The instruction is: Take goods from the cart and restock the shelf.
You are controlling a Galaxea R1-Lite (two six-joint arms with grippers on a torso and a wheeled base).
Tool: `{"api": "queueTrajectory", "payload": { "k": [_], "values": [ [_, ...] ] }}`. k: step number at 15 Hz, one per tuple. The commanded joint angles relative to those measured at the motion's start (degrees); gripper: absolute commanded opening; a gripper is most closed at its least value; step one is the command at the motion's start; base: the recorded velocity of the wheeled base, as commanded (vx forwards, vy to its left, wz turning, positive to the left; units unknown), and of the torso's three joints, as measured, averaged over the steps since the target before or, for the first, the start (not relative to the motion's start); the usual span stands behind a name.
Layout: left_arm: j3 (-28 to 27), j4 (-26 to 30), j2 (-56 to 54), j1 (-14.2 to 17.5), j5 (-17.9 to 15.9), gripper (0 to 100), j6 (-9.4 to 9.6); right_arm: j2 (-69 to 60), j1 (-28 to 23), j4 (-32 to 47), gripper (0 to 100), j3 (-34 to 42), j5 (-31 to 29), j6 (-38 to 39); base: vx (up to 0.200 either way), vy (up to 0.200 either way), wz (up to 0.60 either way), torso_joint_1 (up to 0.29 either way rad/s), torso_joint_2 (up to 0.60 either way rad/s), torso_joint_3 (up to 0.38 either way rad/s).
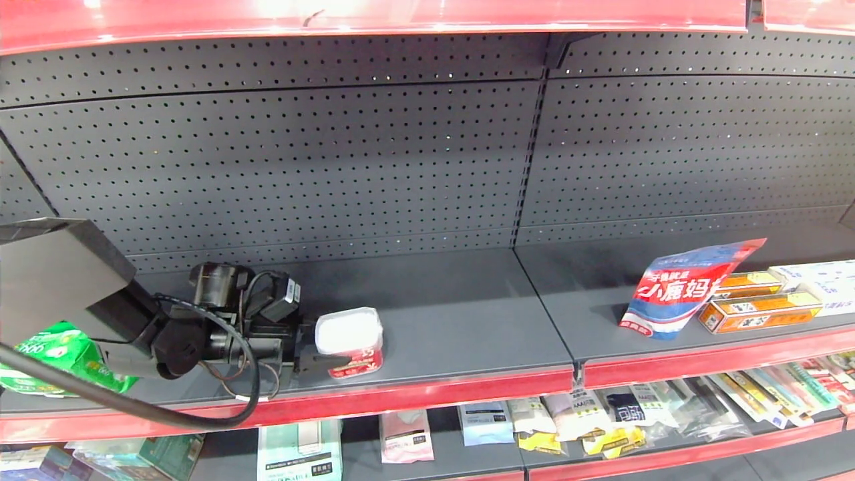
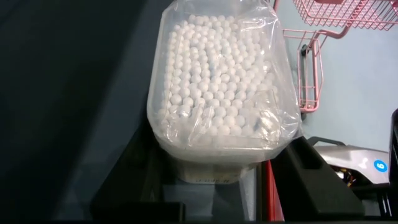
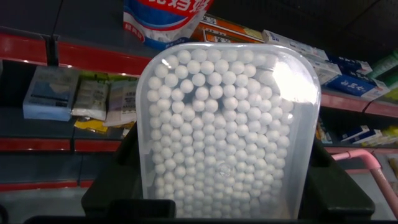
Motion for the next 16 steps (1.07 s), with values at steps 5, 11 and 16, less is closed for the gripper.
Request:
{"api": "queueTrajectory", "payload": {
  "k": [5,11,16],
  "values": [
    [1.00,0.03,0.02,-0.59,-1.08,0,0.40,-0.01,-0.01,-0.01,0,0.18,-0.27,-0.04,0.000,0.000,0.00,0.000,0.00,0.000],
    [3.19,-0.23,0.02,-0.59,-1.17,0,1.36,0.08,-0.01,-0.01,0,0.44,-0.45,-0.04,0.000,0.000,0.00,0.000,0.00,0.000],
    [3.11,-0.32,0.10,-0.59,-1.17,0,2.59,0.08,-0.01,-0.01,0,0.44,-0.45,-0.04,0.000,0.000,0.00,0.000,0.00,0.000]
  ]
}}
